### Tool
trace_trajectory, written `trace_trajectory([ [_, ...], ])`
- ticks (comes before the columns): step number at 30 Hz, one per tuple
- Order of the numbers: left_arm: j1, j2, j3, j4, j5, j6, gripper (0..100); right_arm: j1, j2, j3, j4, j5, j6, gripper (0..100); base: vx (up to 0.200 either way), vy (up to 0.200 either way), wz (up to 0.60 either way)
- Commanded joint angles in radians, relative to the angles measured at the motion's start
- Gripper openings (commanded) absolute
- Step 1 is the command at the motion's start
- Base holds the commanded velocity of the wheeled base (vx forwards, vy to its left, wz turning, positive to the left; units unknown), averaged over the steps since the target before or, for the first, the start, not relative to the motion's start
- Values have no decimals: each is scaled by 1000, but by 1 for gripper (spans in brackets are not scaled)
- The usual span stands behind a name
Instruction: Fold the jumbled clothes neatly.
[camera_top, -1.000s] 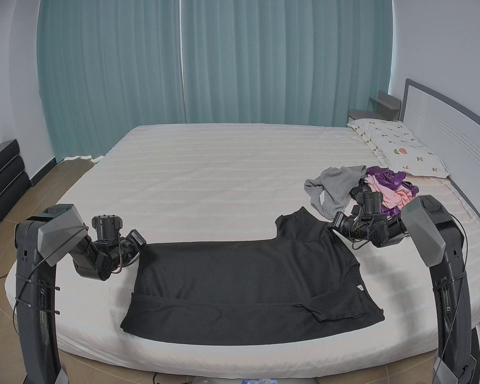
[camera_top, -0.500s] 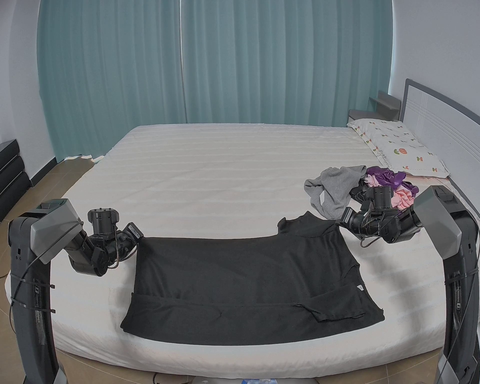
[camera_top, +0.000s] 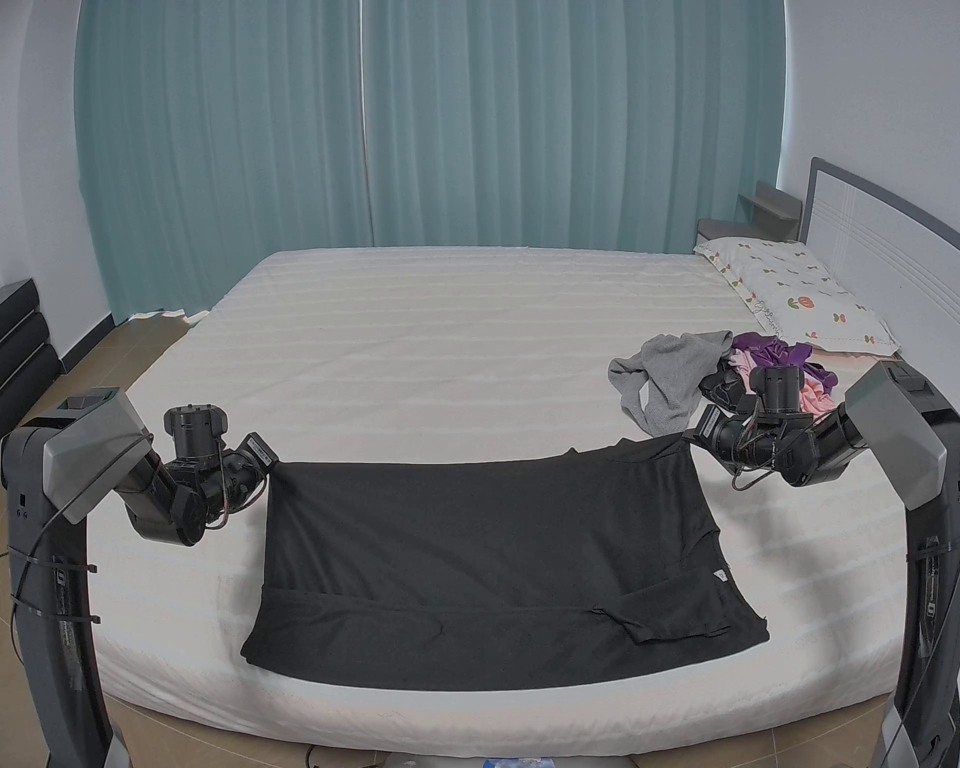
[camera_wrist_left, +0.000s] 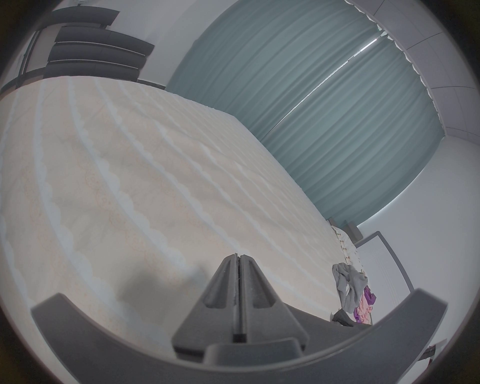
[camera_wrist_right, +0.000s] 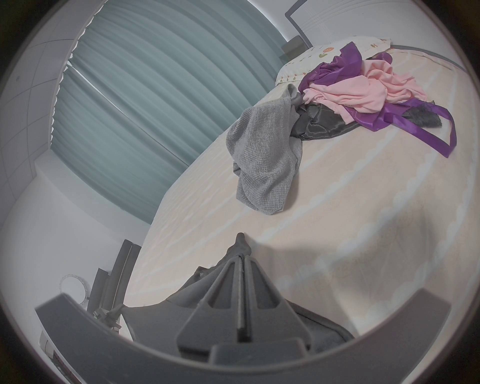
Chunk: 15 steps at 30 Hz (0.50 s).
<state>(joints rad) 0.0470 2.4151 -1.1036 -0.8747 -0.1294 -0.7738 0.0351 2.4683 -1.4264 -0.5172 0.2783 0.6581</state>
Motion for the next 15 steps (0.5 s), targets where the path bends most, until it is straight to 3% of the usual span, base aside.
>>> trace_trajectory([
  [1, 4, -37, 14, -4, -1, -2, 0, -3, -23, 46, -37, 1, 2, 0, 0, 0, 0],
  [15, 4, -37, 11, -4, -1, -1, 0, -4, -46, 80, -72, 1, 5, 0, 0, 0, 0],
])
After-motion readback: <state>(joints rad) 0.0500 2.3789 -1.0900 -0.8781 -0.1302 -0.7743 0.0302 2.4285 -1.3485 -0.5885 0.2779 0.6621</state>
